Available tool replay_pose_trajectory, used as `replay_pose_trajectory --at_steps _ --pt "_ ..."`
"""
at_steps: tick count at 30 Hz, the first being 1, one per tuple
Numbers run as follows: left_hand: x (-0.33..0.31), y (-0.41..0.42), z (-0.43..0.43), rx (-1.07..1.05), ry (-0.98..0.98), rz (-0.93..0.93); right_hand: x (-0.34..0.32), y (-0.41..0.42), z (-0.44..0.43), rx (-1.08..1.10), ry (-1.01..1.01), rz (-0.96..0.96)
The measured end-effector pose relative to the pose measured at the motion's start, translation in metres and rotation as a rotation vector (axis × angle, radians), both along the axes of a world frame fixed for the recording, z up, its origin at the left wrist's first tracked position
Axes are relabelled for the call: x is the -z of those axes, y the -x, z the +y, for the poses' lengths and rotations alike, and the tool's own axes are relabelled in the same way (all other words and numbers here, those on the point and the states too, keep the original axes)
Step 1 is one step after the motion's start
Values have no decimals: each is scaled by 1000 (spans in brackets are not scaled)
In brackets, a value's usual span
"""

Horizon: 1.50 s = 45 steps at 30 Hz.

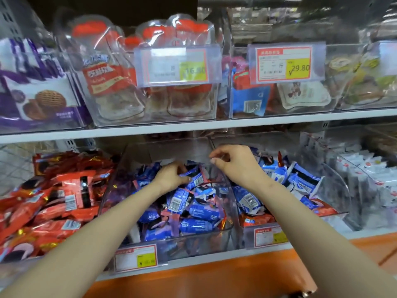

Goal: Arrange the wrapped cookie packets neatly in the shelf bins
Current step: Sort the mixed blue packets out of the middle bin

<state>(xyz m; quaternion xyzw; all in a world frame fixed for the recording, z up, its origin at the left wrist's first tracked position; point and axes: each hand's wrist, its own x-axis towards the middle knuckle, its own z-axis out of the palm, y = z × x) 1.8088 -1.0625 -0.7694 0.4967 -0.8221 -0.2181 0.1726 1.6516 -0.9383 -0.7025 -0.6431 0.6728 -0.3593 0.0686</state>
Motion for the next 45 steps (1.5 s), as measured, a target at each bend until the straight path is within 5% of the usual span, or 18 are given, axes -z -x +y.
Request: replay_pose_trajectory --at_steps 3,6,9,15,22,28,32,36,41,45 --pt "-9 -17 -9 -122 2 5 3 0 -7 10 -6 15" --pt "-18 -30 -16 -222 132 -201 7 2 -11 20 -27 -17" --pt "-18 -21 -21 -112 289 -241 10 6 -14 25 -41 -29" --pt "-8 30 -32 194 98 -259 10 10 -12 27 -42 -45" --pt "-6 34 -39 135 203 -501 11 9 -16 14 -39 -85" --pt "-41 18 -11 245 -32 130 14 9 -19 21 -66 -56" --pt "-61 5 7 314 17 213 16 5 -17 -4 -66 -10" --pt "-58 0 9 281 -146 414 10 6 -13 99 108 -43" --pt "-26 13 10 295 -247 -202 5 16 -9 138 64 -170" --pt "-7 31 8 320 -267 -296 6 18 -4 77 78 -257"
